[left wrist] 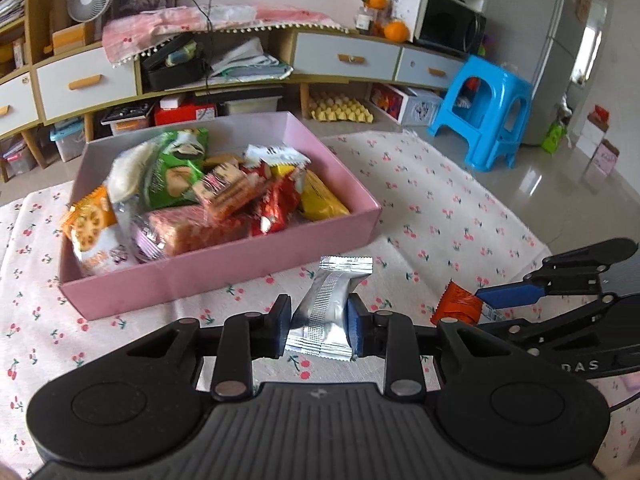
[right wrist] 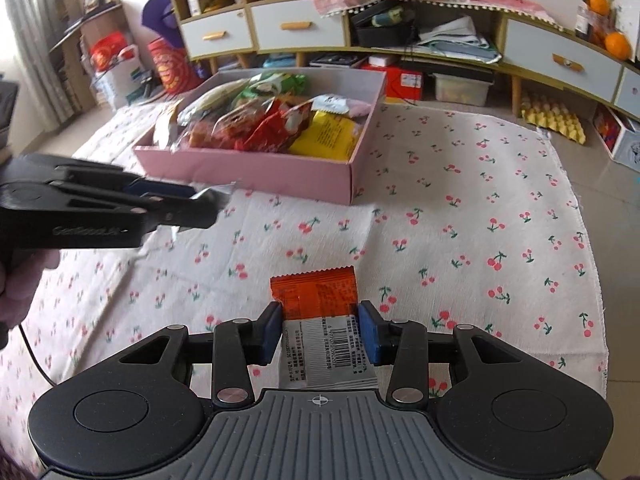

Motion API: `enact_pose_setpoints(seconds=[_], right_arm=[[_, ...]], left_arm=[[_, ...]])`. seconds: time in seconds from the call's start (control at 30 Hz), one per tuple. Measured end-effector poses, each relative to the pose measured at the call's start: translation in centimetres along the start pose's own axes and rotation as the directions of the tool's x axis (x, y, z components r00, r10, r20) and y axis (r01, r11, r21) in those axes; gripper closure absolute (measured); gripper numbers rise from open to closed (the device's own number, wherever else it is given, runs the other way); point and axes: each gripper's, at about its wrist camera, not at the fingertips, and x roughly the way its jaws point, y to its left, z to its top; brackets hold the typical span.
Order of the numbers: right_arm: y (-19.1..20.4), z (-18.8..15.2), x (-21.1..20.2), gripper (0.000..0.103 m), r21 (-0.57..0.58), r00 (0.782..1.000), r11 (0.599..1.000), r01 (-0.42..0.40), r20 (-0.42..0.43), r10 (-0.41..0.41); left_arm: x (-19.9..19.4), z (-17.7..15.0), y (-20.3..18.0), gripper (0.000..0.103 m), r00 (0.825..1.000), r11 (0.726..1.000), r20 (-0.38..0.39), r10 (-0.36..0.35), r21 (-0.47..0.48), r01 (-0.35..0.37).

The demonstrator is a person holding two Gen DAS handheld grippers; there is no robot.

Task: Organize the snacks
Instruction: 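Lift and carry the silver packet and orange-and-white packet over the pink box, then lower both packets into the pink box and open both grippers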

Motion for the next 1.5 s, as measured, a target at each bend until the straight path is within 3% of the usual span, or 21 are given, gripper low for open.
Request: enact_pose_setpoints(seconds=[0.47,0.87,0.97,1.5], right_arm=[[0.3,4.4,0.0,0.063,0.182,0.995,0.983,-0.001,0.094,-0.017],[-0.7,8.9,1.7,0.063,0.381,0.980,0.924,-0.039,0.195,-0.040],[-1.2,9.5,2.3,0.063,0.435,0.975,0.896,-0.086,0.221,-0.014],[-1.1,10.4,5.9,0.060,0.476,0.977,0.875,-0.090,0.214,-0.016]], left_arm=[[-1.8,1.4,3.0,0.076,0.995,0.992,0.076,0.061,-0.112,-0.052],[-0.6,3.2,5.8,0.076,0.978,0.963,0.135,0.160,-0.237,-0.125],[-0.2,4.0,6.3,0.076,0.974,0.959,0.151,0.171,-0.253,-0.130],[1.2,4.1,8.6,0.076,0.971,0.925,0.134,0.199,-0.354,-0.141]])
